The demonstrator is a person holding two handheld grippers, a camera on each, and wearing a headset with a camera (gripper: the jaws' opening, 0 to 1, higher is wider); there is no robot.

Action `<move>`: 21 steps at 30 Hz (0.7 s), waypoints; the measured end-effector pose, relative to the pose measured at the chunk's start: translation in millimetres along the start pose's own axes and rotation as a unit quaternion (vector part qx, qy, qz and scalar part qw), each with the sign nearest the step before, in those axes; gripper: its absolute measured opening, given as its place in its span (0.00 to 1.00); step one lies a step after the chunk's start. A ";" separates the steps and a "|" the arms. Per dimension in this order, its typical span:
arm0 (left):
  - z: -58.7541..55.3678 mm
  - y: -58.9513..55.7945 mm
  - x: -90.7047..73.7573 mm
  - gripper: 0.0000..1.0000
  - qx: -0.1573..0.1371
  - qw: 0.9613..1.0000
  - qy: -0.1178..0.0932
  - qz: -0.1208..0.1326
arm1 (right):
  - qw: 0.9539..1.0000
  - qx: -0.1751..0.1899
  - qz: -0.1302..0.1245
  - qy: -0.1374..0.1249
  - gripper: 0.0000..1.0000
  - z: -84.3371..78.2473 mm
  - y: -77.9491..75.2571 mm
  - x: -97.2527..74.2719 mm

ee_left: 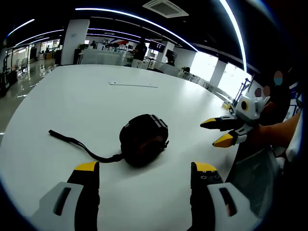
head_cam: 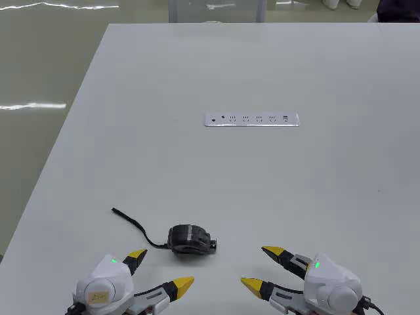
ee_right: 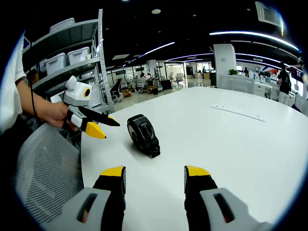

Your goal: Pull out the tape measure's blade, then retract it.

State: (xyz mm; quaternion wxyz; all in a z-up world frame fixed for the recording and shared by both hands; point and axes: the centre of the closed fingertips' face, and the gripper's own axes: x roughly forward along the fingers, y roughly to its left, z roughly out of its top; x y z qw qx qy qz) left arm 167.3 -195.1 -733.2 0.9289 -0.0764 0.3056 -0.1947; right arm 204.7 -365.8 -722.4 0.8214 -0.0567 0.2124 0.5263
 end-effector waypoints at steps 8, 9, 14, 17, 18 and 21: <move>-2.4 5.5 -17.6 0.77 0.001 1.000 -0.002 -0.002 | 1.000 0.000 -0.010 0.001 0.50 -1.8 -1.8 -15.7; -3.2 8.1 -19.6 0.77 0.000 1.000 -0.002 0.000 | 1.000 0.000 -0.012 0.002 0.50 -2.6 -2.4 -18.0; -1.9 12.2 -29.2 0.78 0.003 1.000 -0.005 0.002 | 1.000 -0.003 -0.018 0.007 0.52 -5.6 -4.0 -28.7; -2.3 12.5 -33.1 0.79 0.006 1.000 -0.006 0.002 | 1.000 -0.004 -0.022 0.008 0.53 -7.7 -4.4 -33.6; -2.6 13.1 -34.6 0.79 0.003 1.000 -0.007 0.001 | 1.000 -0.004 -0.024 0.008 0.53 -7.6 -4.2 -35.8; -4.5 14.3 -37.7 0.79 -0.003 1.000 -0.008 0.002 | 1.000 -0.002 -0.028 0.006 0.54 -6.7 -4.1 -40.6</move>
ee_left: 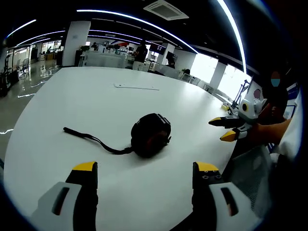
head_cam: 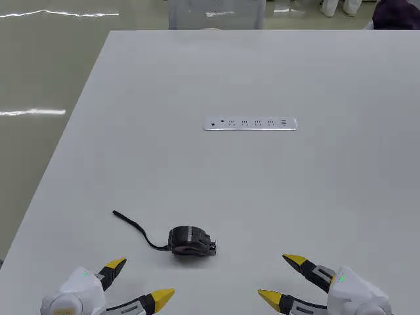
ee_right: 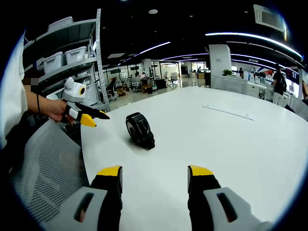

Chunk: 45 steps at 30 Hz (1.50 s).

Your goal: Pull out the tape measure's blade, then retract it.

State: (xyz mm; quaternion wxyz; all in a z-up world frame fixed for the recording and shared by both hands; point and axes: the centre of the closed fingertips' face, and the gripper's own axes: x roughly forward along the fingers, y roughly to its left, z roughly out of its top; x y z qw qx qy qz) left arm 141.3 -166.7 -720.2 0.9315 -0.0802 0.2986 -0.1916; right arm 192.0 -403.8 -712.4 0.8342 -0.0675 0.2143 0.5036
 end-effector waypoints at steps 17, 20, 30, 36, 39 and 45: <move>-2.6 3.1 -16.4 0.81 -0.007 1.000 -0.010 0.003 | 1.000 0.005 -0.014 0.000 0.57 -1.6 4.1 -17.1; -4.7 3.7 -19.4 0.81 -0.009 1.000 -0.011 0.002 | 1.000 0.008 -0.015 0.001 0.57 -3.4 5.3 -19.8; -10.2 5.4 -27.7 0.81 -0.018 1.000 -0.014 0.001 | 1.000 0.013 -0.020 -0.002 0.58 -5.3 8.0 -25.2; -10.0 4.0 -27.3 0.81 -0.021 1.000 -0.016 -0.002 | 1.000 0.014 -0.022 -0.001 0.58 -6.4 7.6 -27.3; -8.5 1.8 -27.4 0.81 -0.022 1.000 -0.017 -0.003 | 1.000 0.014 -0.022 -0.001 0.58 -6.4 7.8 -27.7; -9.0 0.7 -26.5 0.81 -0.025 1.000 -0.018 -0.004 | 1.000 0.014 -0.024 -0.001 0.58 -6.1 7.9 -27.6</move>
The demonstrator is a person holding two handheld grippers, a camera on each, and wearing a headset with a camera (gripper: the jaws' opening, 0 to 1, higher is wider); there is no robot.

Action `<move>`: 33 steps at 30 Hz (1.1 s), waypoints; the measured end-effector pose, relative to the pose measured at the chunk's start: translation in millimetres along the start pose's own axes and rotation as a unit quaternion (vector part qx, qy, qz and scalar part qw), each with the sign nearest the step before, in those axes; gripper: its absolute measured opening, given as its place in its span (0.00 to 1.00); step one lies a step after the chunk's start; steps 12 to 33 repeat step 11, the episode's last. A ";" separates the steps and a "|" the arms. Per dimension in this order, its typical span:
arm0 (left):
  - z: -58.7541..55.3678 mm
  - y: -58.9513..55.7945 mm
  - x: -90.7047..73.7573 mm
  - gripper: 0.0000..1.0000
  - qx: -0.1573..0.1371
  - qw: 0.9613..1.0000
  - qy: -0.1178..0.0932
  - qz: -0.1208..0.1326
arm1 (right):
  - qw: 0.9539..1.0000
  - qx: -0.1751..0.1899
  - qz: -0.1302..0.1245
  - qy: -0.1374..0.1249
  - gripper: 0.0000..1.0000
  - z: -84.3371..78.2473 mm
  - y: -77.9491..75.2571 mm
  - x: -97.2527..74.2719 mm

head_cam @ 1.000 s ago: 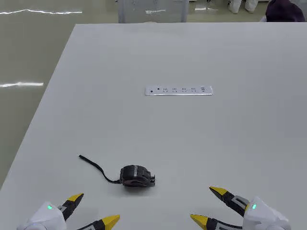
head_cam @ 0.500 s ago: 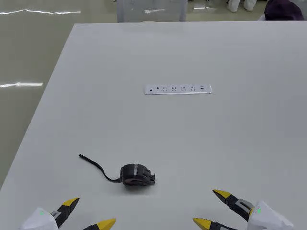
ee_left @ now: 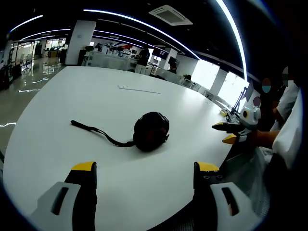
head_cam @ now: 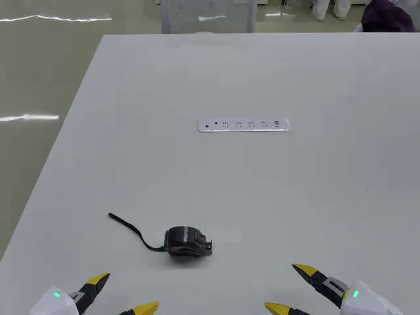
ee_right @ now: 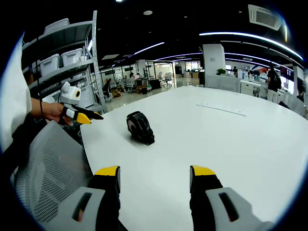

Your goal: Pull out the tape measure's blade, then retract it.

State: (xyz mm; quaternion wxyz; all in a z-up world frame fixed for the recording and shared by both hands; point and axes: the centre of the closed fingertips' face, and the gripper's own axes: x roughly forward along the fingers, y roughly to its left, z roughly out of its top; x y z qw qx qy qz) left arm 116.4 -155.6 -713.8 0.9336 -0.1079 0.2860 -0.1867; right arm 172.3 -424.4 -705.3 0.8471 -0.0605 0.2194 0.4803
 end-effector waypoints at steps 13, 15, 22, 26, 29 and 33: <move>1.0 1.6 0.9 0.81 -0.002 1.000 -0.003 -0.001 | 1.000 -0.001 0.000 0.002 0.58 -0.1 -0.3 0.6; 1.0 1.6 0.9 0.81 -0.002 1.000 -0.003 -0.001 | 1.000 -0.001 0.000 0.002 0.58 -0.1 -0.3 0.6; 1.0 1.6 0.9 0.81 -0.002 1.000 -0.003 -0.001 | 1.000 -0.001 0.000 0.002 0.58 -0.1 -0.3 0.6; 1.0 1.6 0.9 0.81 -0.002 1.000 -0.003 -0.001 | 1.000 -0.001 0.000 0.002 0.58 -0.1 -0.3 0.6; 1.0 1.6 0.9 0.81 -0.002 1.000 -0.003 -0.001 | 1.000 -0.001 0.000 0.002 0.58 -0.1 -0.3 0.6; 1.0 1.6 0.9 0.81 -0.002 1.000 -0.003 -0.001 | 1.000 -0.001 0.000 0.002 0.58 -0.1 -0.3 0.6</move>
